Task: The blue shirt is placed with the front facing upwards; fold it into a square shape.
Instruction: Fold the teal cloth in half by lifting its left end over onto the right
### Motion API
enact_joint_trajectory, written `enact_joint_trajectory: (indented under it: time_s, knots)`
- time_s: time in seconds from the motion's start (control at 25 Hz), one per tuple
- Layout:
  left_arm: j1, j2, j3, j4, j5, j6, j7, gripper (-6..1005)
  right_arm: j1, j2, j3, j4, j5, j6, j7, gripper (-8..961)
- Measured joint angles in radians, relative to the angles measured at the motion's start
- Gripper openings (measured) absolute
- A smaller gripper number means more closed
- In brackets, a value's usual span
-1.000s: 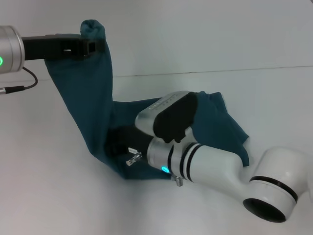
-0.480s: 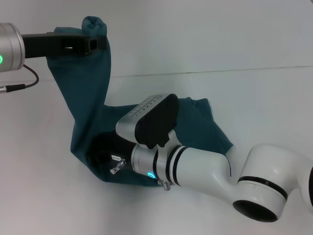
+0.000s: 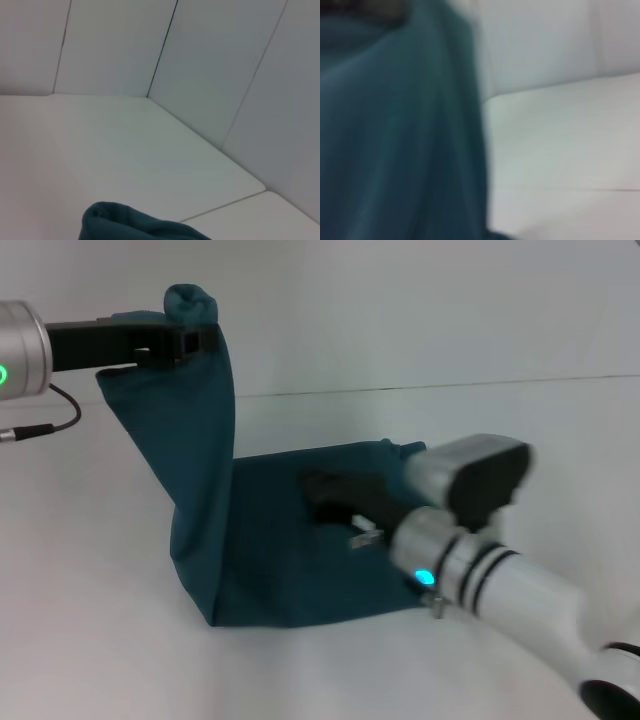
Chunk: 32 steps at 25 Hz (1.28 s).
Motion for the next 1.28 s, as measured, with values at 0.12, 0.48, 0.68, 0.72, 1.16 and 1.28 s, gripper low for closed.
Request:
enact_joint_trajectory:
  time_s: [0.12,0.48,0.68,0.72,1.16,1.28]
  knots:
    - [0.002,-0.001,0.020,-0.004,-0.010,-0.004,0.000,51,-0.028,-0.002,0.009,-0.077,0.000,-0.080,0.084,34]
    - [0.010,-0.002,0.028,0.003,-0.035,-0.006,0.001,51,0.040,0.016,-0.010,-0.119,-0.076,-0.086,0.164,33]
    - [0.012,-0.002,0.029,-0.009,-0.045,-0.008,0.006,51,0.028,0.018,-0.002,-0.089,-0.073,-0.049,0.103,33]
    - [0.011,-0.002,0.034,-0.018,-0.052,-0.013,0.009,51,0.019,0.015,0.003,-0.094,-0.062,-0.051,0.100,33]
    - [0.018,-0.007,0.106,-0.128,-0.160,-0.078,0.093,52,-0.070,-0.002,0.163,-0.355,-0.043,-0.272,0.220,33]
    - [0.018,-0.007,0.137,-0.196,-0.221,-0.106,0.147,52,-0.071,-0.002,0.192,-0.420,-0.043,-0.295,0.265,33]
